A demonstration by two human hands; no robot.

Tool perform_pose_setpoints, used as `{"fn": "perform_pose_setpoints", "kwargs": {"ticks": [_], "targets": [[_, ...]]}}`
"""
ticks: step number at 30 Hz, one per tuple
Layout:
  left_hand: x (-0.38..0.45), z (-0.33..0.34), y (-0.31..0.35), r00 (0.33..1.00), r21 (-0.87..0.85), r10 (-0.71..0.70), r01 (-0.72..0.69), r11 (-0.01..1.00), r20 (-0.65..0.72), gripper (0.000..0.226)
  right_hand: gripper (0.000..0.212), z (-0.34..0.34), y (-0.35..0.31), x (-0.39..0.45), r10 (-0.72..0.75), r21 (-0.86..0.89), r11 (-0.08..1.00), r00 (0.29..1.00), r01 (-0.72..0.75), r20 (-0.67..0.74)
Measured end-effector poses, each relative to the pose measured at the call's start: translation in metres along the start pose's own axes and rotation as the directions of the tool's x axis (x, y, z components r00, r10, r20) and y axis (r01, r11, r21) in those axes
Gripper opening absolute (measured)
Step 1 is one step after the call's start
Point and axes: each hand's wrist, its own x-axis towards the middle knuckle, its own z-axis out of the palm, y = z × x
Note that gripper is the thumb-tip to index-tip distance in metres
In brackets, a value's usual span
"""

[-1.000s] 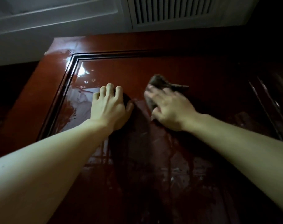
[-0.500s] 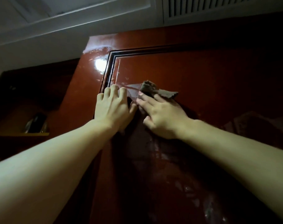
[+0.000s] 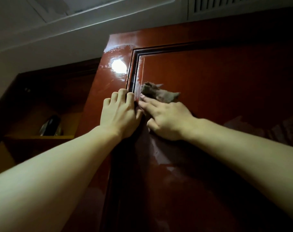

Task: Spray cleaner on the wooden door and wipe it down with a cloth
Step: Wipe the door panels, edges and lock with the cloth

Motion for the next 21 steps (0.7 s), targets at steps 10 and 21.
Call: {"fn": "perform_pose_setpoints", "kwargs": {"ticks": [10, 21], "targets": [[0.002, -0.001, -0.006, 0.994, 0.028, 0.112, -0.113, 0.993, 0.007, 0.065, 0.062, -0.023, 0.05, 0.054, 0.268, 0.03, 0.963, 0.963, -0.267, -0.039], [0.007, 0.011, -0.059, 0.983, 0.036, 0.181, -0.18, 0.983, -0.016, 0.063, 0.051, -0.017, 0.009, 0.108, 0.181, 0.026, 0.983, 0.983, -0.18, -0.026]]}}
